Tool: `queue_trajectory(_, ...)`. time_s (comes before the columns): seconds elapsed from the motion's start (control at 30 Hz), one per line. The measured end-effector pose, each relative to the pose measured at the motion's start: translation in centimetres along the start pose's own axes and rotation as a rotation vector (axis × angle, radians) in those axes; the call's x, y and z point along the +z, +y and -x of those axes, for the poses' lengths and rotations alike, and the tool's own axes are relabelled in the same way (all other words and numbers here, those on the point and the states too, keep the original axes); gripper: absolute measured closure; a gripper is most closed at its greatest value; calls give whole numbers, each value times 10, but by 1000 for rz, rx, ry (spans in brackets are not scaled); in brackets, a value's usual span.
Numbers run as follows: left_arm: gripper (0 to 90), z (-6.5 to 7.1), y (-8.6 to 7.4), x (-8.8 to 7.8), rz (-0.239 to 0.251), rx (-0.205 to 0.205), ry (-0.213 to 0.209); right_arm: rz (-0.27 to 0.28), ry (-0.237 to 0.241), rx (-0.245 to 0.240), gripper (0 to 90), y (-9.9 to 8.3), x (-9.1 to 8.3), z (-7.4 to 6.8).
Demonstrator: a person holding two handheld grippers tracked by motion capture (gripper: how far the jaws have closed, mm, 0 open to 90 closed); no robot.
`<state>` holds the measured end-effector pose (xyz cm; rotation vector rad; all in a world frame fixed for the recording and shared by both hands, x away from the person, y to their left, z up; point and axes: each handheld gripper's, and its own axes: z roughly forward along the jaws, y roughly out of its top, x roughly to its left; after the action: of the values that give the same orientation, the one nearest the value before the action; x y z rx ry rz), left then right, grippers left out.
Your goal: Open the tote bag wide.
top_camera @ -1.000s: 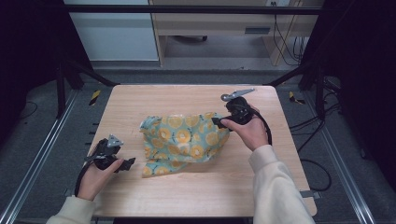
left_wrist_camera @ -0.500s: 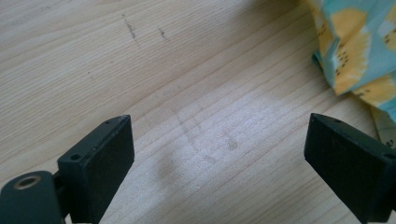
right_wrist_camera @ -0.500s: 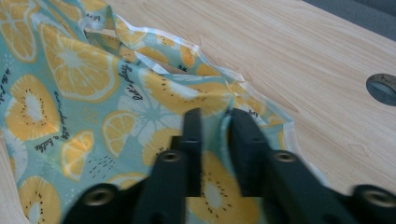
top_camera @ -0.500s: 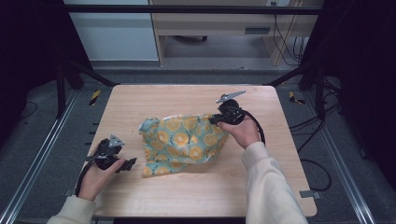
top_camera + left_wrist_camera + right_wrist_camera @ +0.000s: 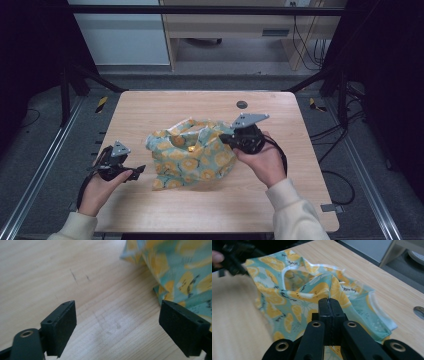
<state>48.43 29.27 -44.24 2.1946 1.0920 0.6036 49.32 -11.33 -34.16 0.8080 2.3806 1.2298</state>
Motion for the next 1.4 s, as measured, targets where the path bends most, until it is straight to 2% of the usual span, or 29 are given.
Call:
queue_trajectory(0.13,201,-3,15,-16,24,21,13,6,23,-21,900,-18,-8,-23)
queue_trajectory(0.23,243,-5,33,-23,37,31,6,-2,35,-37,900,-26,-7,-33)
queue_trajectory(0.27,248,-5,33,-23,37,31,6,-2,35,-37,900,-26,-7,-33)
queue_trajectory(0.4,275,-4,53,-24,70,10,-40,-17,33,-43,900,-27,-4,-33)
queue_trajectory(0.5,258,4,70,-16,38,42,-79,-19,33,-46,900,-27,-3,-33)
queue_trajectory(0.53,251,7,74,-13,31,54,-81,-22,30,-46,900,-27,-3,-33)
queue_trajectory(0.57,249,11,80,-9,25,77,-84,-22,31,-45,900,-27,-2,-33)
queue_trajectory(0.7,177,24,97,9,-23,151,-137,-33,38,-47,899,-28,-1,-32)
queue_trajectory(0.77,168,28,100,18,-48,163,-131,-34,34,-42,899,-29,0,-31)
queue_trajectory(0.87,159,34,103,32,-93,166,-159,-30,33,-38,898,-30,0,-30)
queue_trajectory(0.9,207,36,104,35,-102,168,-146,-32,33,-37,898,-30,0,-30)
queue_trajectory(0.93,337,37,104,37,-123,186,-138,-31,31,-37,899,-30,0,-30)
queue_trajectory(1.0,499,38,105,40,-129,178,-132,-30,30,-38,899,-31,0,-29)
queue_trajectory(1.03,598,38,105,40,-126,180,-138,-29,27,-34,898,-31,0,-29)
queue_trajectory(1.07,747,38,104,39,-124,178,-142,-28,21,-36,899,-32,-1,-27)
queue_trajectory(1.1,747,38,104,38,-116,177,-142,-28,21,-36,899,-32,-1,-27)
queue_trajectory(1.2,874,39,103,25,-46,167,-153,-13,-1,-30,900,-35,-9,-27)
queue_trajectory(1.4,886,45,101,-15,96,176,-142,1,-39,-33,900,-43,-26,-32)
